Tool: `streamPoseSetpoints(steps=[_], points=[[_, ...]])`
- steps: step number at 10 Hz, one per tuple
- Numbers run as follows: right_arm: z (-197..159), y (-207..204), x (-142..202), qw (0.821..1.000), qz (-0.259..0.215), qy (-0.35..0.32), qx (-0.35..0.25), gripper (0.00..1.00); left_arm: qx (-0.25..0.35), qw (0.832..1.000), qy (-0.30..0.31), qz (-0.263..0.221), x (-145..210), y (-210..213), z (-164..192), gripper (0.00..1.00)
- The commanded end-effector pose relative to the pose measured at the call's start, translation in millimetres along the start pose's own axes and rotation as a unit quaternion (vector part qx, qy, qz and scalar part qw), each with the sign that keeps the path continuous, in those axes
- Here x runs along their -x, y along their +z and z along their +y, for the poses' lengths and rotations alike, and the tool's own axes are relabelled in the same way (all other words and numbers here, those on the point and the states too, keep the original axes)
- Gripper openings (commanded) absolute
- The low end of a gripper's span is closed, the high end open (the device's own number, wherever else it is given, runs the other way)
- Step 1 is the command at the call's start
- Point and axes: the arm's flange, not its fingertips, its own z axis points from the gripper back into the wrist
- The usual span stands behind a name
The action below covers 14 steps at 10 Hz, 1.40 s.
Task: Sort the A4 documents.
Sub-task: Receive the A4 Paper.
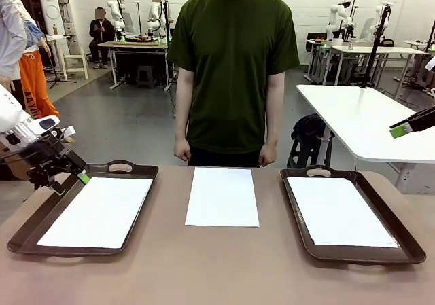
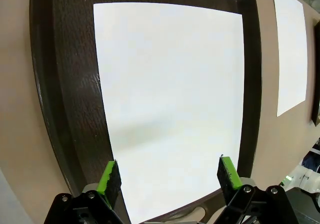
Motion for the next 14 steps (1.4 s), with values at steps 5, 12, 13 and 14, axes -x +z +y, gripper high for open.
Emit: streamPoseSetpoints(steps=[5,12,13,14], points=[[1,-1,0,1.0,0.0,0.003,-0.001,1.0,0.0,1.0,0.0,0.0,0,0,0,1.0],[1,-1,0,1.0,0.0,0.003,-0.001,1.0,0.101,0.877,-0.417,-0.217,55,138,-158,1.0],[1,-1,0,1.0,0.0,0.003,-0.001,1.0,0.134,0.849,-0.467,-0.206,67,147,-162,1.0],[1,-1,0,1.0,0.0,0.003,-0.001,1.0,0.128,0.845,-0.48,-0.197,70,145,-162,1.0]])
